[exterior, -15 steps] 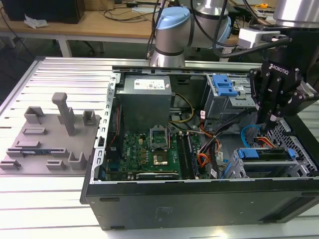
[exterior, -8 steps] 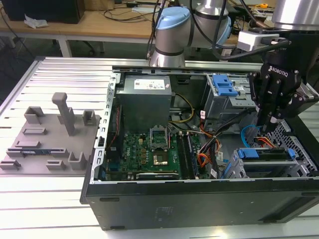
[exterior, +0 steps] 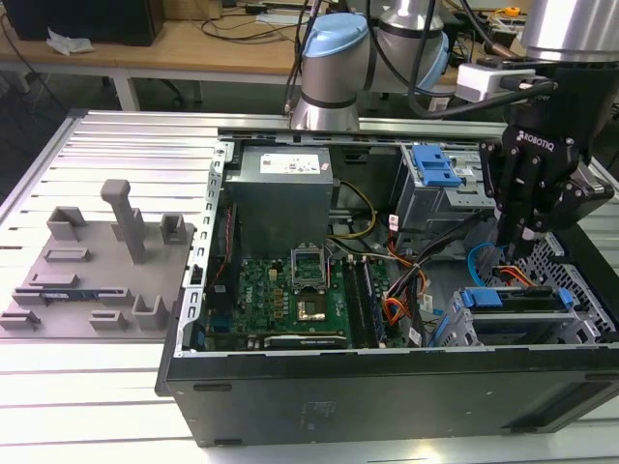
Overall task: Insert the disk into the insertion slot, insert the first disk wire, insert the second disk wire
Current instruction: 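Insert the second disk wire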
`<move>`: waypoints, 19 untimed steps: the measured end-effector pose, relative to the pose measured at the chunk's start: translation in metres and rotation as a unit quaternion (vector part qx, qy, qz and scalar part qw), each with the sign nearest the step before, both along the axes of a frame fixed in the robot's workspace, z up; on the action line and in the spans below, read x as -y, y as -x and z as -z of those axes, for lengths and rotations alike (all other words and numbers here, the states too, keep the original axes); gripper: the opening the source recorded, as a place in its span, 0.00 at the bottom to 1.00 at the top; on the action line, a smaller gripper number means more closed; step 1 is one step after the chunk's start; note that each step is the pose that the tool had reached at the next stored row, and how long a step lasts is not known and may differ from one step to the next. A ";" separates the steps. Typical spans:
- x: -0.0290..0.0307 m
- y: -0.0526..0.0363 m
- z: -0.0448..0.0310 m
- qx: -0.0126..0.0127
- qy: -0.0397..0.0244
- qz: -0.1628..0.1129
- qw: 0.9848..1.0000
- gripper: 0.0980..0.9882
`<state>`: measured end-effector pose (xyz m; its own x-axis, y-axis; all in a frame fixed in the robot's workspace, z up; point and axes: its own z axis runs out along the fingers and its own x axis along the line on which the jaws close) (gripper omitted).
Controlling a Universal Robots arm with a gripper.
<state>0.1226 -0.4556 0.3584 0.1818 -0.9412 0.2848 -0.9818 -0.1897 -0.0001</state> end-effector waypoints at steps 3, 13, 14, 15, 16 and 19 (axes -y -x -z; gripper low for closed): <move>-0.0014 0.0001 0.0002 0.000 0.001 0.000 1.000 0.22; -0.0019 0.0004 0.0015 0.000 0.003 0.000 1.000 0.07; -0.0019 0.0004 0.0016 0.000 0.003 0.000 1.000 0.07; -0.0019 0.0004 0.0016 0.000 0.003 0.000 1.000 0.07; -0.0019 0.0004 0.0016 0.000 0.003 0.000 1.000 0.07; -0.0019 0.0004 0.0016 0.000 0.003 0.000 1.000 0.07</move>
<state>0.1223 -0.4537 0.3568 0.1816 -0.9397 0.2899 -0.9819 -0.1896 0.0004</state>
